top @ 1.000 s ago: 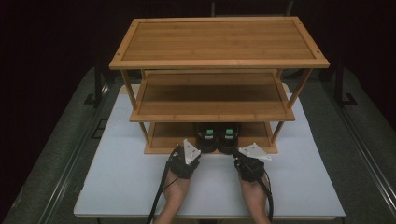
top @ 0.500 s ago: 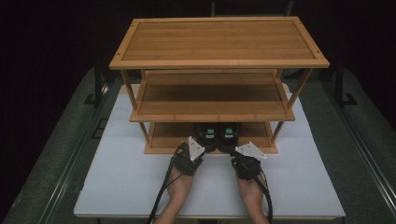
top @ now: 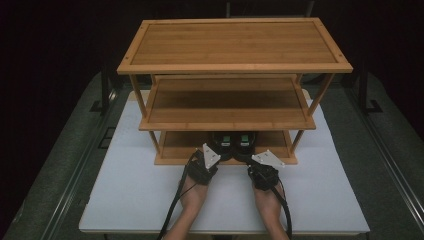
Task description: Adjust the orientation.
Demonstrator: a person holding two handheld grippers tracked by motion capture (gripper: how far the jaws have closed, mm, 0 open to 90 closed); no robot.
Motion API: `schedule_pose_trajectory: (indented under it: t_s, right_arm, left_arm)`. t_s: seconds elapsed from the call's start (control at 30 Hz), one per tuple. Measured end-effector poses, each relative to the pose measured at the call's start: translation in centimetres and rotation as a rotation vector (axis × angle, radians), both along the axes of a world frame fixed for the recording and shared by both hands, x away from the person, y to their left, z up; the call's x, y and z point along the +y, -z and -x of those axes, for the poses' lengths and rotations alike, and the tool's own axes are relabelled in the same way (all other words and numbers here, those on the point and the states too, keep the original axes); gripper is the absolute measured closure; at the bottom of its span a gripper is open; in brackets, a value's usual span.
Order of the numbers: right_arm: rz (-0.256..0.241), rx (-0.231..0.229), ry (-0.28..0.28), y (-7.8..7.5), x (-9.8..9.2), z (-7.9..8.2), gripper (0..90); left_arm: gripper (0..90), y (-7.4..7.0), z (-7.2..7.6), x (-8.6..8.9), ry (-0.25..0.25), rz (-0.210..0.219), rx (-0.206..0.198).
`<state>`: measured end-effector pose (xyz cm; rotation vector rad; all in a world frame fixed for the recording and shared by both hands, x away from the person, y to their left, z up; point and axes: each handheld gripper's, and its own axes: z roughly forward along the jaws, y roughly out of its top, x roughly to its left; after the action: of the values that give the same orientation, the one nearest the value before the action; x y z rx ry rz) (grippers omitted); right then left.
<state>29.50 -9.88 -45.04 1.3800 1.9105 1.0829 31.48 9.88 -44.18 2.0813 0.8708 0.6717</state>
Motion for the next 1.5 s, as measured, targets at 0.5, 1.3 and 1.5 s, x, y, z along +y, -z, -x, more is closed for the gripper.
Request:
schedule_pose_trajectory:
  t_s: [0.5,1.3,1.5]
  right_arm:
    - [-0.023,0.006,-0.028,-0.7,-1.4,1.0,89.7]
    - [-0.069,0.043,-0.083,-1.1,-3.5,2.8,89.7]
    - [-0.093,0.060,-0.082,-1.0,-4.5,3.2,89.7]
  left_arm:
    - [88.5,-0.5,1.0,1.3,0.020,0.012,0.016]
    - [87.8,-1.4,2.7,3.9,0.052,0.053,0.037]
    - [87.8,-1.5,3.1,4.4,0.054,0.052,0.037]
